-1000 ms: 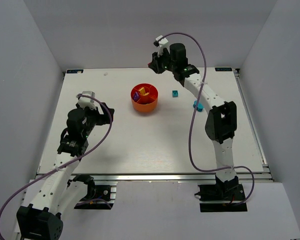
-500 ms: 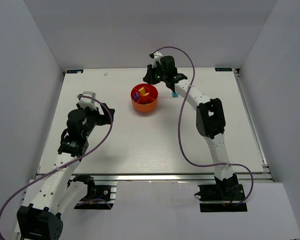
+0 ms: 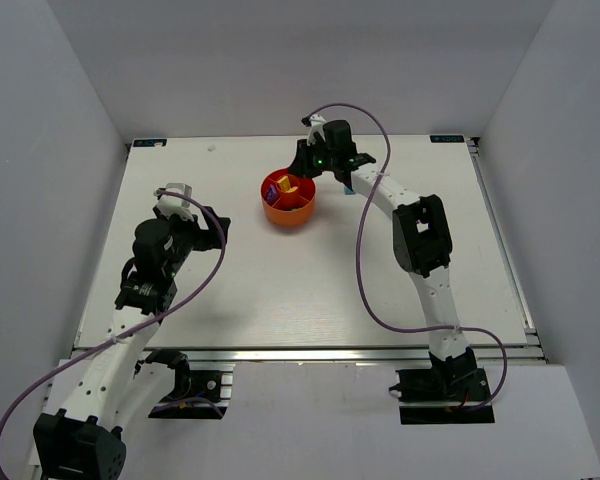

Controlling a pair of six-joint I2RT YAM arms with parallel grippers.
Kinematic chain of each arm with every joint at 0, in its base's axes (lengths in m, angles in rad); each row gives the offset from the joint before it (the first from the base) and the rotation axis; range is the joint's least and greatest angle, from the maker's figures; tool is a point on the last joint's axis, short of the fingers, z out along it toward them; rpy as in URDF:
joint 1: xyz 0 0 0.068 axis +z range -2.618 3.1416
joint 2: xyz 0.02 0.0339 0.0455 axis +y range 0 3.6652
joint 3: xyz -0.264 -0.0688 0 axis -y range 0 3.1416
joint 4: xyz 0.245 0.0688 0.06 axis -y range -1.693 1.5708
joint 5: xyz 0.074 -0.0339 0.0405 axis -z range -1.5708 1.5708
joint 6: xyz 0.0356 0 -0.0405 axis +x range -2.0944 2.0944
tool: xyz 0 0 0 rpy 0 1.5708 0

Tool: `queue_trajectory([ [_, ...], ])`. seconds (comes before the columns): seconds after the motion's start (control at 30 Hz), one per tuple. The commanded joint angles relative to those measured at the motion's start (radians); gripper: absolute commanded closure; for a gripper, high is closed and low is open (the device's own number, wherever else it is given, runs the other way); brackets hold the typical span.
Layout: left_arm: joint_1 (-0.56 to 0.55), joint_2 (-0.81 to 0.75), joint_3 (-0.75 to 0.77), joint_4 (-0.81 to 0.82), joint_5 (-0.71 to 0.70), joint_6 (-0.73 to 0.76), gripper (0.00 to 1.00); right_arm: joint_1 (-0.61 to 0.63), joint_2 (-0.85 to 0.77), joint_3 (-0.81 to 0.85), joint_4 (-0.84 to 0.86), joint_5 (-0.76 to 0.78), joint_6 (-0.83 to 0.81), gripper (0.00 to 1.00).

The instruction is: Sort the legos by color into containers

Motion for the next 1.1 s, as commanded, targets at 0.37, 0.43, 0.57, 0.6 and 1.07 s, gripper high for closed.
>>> queue_trajectory([
  [0.37, 0.005, -0.022, -0.003, 0.016, 0.021, 0.012, 0.08, -0.003, -0.07, -0.034, 0.033, -0.079, -0.038, 0.63],
  [0.43, 0.005, -0.022, -0.004, 0.018, 0.021, 0.012, 0.08, -0.003, -0.076, -0.035, 0.03, -0.079, -0.041, 0.53],
  [0.57, 0.005, -0.019, -0.004, 0.018, 0.024, 0.012, 0.08, -0.012, -0.085, -0.035, 0.029, -0.082, -0.043, 0.45],
  [0.6, 0.005, -0.017, -0.004, 0.016, 0.024, 0.012, 0.08, -0.012, -0.091, -0.034, 0.03, -0.082, -0.043, 0.45],
  [1.07, 0.005, -0.011, -0.01, 0.033, 0.069, 0.008, 0.1, -0.057, -0.259, -0.127, -0.007, -0.053, -0.085, 0.5],
])
